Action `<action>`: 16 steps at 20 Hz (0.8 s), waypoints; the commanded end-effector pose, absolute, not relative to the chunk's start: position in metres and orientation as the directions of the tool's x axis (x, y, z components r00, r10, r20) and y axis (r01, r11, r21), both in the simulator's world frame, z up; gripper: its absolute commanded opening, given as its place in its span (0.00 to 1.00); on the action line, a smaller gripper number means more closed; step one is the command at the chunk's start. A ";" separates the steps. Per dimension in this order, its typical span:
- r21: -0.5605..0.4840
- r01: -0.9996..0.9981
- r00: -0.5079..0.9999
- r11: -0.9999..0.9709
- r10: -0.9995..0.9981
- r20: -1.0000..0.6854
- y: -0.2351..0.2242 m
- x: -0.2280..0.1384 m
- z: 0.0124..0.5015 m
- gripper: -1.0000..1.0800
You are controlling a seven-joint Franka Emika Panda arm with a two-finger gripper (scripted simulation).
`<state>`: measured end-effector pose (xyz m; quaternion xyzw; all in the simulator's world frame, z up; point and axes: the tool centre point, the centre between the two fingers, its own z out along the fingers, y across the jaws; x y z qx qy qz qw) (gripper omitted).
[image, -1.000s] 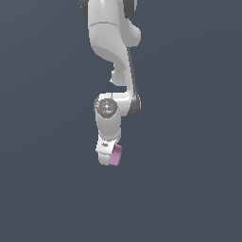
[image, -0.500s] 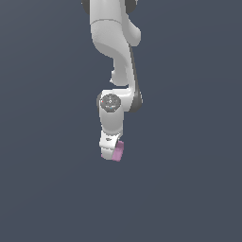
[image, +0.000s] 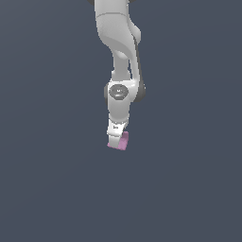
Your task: Pick up the object and move it to a goal position.
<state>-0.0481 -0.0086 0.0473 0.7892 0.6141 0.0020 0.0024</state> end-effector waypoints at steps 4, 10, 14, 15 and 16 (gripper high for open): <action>0.004 0.969 0.246 -0.246 0.969 0.000 0.009 -0.086 0.048 0.00; 0.002 0.969 0.246 -0.246 0.969 0.000 0.024 -0.116 0.049 0.00; 0.001 0.969 0.246 -0.246 0.969 0.000 0.031 -0.129 0.050 0.00; 0.001 0.969 0.246 -0.246 0.969 0.000 0.032 -0.132 0.050 0.00; 0.000 0.969 0.246 -0.246 0.969 0.000 0.033 -0.134 0.050 0.00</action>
